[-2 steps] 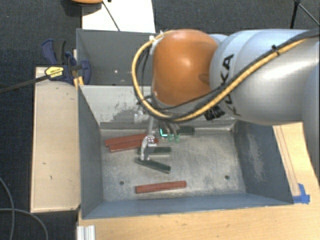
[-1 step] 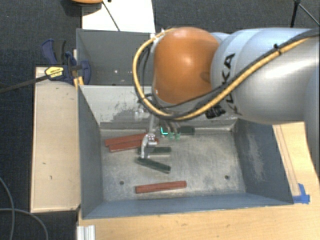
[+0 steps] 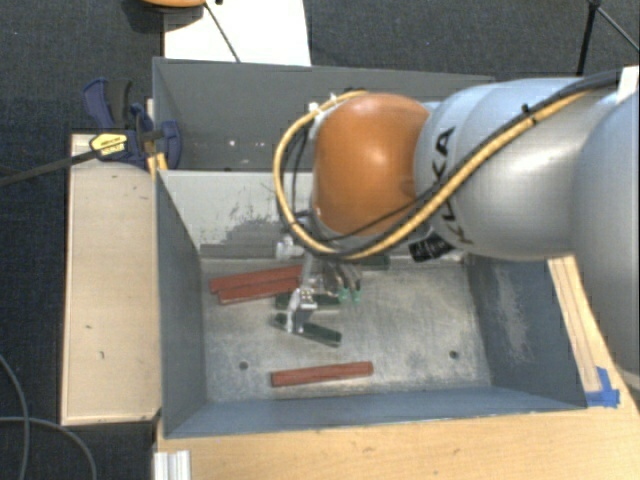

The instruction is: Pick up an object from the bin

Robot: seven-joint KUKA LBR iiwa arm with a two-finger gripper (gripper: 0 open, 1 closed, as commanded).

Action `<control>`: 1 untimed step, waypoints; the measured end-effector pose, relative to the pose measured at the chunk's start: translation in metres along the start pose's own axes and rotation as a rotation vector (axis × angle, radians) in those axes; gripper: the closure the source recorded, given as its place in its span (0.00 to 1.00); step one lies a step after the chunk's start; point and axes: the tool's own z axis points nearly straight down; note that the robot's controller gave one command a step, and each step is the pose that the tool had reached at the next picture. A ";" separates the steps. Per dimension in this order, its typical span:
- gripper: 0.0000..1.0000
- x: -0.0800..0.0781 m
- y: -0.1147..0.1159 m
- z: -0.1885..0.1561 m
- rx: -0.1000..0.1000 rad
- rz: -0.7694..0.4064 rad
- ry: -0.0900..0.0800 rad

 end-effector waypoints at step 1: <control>0.00 -0.019 -0.047 0.055 0.002 -0.078 0.004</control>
Offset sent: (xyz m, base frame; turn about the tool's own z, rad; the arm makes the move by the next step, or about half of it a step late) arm 0.0199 -0.0468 -0.1204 -0.1078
